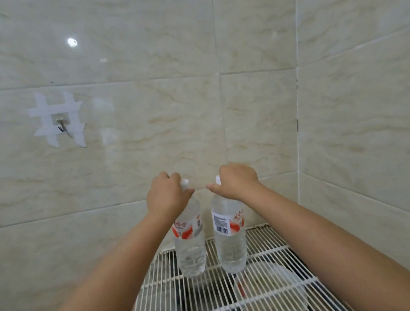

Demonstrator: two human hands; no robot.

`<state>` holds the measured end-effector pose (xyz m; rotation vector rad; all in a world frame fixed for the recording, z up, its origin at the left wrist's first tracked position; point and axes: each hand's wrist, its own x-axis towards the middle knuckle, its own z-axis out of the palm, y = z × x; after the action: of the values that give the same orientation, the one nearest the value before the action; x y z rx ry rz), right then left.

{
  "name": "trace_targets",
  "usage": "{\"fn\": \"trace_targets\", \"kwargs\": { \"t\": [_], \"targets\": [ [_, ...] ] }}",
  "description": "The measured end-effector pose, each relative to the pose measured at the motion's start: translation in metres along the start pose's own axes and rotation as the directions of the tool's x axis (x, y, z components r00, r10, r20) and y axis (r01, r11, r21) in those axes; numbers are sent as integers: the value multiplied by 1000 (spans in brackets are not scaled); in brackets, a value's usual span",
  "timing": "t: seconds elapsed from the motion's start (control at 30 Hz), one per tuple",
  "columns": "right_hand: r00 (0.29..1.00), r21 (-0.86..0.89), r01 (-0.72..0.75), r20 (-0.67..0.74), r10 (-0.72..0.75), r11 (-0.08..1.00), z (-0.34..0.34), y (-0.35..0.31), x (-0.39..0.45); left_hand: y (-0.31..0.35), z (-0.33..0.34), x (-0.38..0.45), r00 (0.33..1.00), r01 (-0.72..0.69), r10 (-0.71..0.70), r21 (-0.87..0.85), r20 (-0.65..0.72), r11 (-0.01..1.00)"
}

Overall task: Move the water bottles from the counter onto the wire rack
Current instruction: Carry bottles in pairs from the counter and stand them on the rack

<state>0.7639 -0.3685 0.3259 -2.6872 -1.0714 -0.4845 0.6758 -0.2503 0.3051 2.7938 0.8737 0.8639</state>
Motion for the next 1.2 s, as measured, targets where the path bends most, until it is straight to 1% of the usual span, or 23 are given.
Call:
{"fn": "trace_targets", "kwargs": {
  "t": [0.07, 0.1, 0.13, 0.2, 0.33, 0.43, 0.6, 0.73, 0.87, 1.0, 1.1, 1.2],
  "targets": [
    [992, 112, 56, 107, -68, 992, -6, 9, -1, -4, -1, 1, 997, -59, 60, -17, 56, 998],
    [985, 169, 89, 131, -112, 982, -8, 14, -1, -6, -2, 3, 990, -100, 102, -30, 94, 995],
    [980, 212, 112, 137, -143, 971, -9, 17, -1, -8, -2, 4, 983, -130, 135, -53, 122, 990],
    [980, 257, 127, 115, -161, 958, -8, 21, -2, -10, -3, 6, 978, -135, 152, -119, 142, 984],
    [991, 211, 131, -21, -130, 969, 3, 9, 0, -7, -2, 12, 981, -123, 145, -163, 129, 979],
    [993, 211, 100, -89, -83, 972, 14, -2, 8, -1, 6, 12, 989, -118, 131, -177, 61, 977],
    [986, 249, 69, -161, -29, 966, 29, -4, 23, 1, 24, 16, 995, -89, 76, -239, -62, 967],
    [983, 260, 98, -176, -53, 961, 38, -5, 32, 0, 35, 24, 993, -97, 74, -270, -93, 958],
    [985, 264, 148, -128, -118, 953, 40, -6, 41, -2, 42, 28, 990, -105, 72, -301, -117, 948],
    [986, 281, 150, -113, -122, 948, 45, -5, 45, -7, 46, 27, 989, -116, 79, -313, -127, 943],
    [988, 238, 138, -97, -118, 962, 48, -8, 43, -8, 48, 24, 989, -107, 68, -326, -129, 939],
    [987, 224, 131, -120, -106, 966, 47, -13, 40, -6, 48, 23, 988, -126, 93, -291, -127, 948]
  ]
}}
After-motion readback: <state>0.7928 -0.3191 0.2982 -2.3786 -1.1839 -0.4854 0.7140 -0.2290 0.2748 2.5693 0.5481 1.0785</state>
